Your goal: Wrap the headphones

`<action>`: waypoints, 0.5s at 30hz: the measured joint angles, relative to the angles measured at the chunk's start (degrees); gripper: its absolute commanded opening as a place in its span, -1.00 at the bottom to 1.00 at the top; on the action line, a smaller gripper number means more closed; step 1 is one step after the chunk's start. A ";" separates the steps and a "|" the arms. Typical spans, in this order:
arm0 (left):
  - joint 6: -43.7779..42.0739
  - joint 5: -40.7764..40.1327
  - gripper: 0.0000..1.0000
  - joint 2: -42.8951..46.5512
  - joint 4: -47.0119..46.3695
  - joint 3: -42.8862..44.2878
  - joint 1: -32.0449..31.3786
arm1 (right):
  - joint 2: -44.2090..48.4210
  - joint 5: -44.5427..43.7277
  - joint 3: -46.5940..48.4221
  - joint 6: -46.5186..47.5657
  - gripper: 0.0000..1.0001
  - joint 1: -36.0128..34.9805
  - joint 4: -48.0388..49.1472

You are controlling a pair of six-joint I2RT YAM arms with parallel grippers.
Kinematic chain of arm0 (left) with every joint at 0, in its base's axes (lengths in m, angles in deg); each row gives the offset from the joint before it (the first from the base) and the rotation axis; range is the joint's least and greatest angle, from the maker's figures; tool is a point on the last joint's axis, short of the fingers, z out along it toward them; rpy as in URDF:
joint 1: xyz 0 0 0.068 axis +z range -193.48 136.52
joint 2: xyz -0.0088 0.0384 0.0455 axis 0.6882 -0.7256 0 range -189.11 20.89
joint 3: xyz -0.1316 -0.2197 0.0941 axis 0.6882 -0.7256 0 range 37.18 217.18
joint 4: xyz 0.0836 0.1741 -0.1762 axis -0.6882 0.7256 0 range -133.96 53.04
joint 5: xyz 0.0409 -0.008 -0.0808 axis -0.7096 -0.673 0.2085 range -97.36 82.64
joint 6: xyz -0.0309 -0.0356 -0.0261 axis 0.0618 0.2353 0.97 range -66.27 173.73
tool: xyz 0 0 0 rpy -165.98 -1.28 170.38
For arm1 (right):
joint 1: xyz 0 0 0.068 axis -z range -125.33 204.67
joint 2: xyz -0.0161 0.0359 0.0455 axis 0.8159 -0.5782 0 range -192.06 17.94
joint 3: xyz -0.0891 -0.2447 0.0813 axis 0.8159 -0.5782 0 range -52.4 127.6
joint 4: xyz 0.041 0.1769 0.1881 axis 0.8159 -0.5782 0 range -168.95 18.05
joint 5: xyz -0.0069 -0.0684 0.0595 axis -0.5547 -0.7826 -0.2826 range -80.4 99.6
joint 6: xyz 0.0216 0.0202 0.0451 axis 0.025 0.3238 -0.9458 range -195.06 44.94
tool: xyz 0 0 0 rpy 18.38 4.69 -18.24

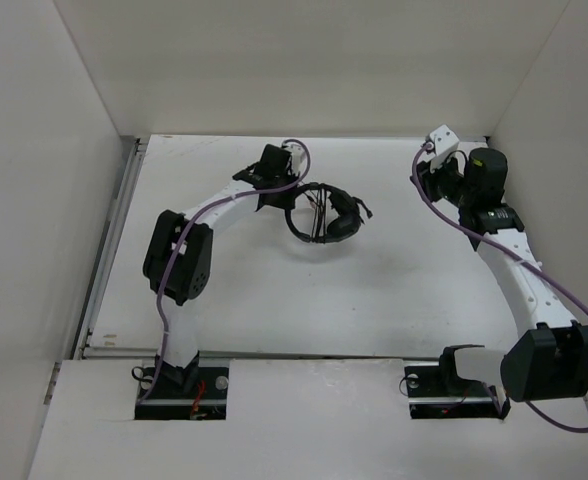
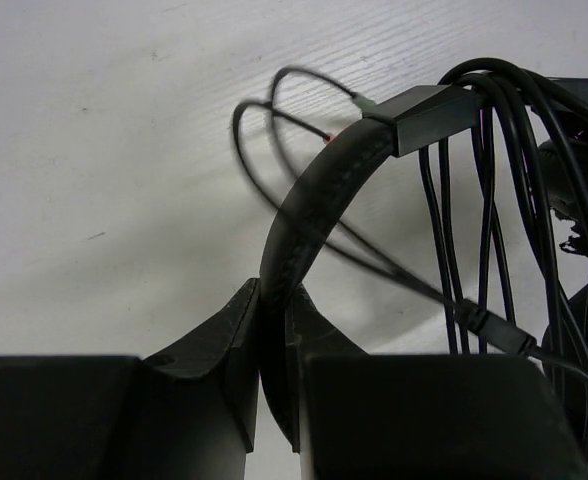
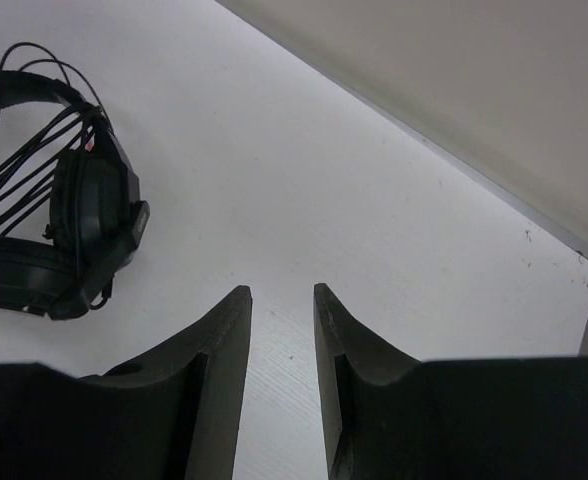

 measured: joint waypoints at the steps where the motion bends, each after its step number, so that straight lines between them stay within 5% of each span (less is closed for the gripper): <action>1: 0.20 -0.02 -0.96 -0.48 -0.31 0.00 0.11 | 0.00 0.04 0.00 0.00 -0.27 0.00 0.00; 15: 0.72 0.81 -0.90 -10.91 -1.05 3.32 3.69 | 1.16 0.33 -2.49 0.04 -0.28 2.03 -1.38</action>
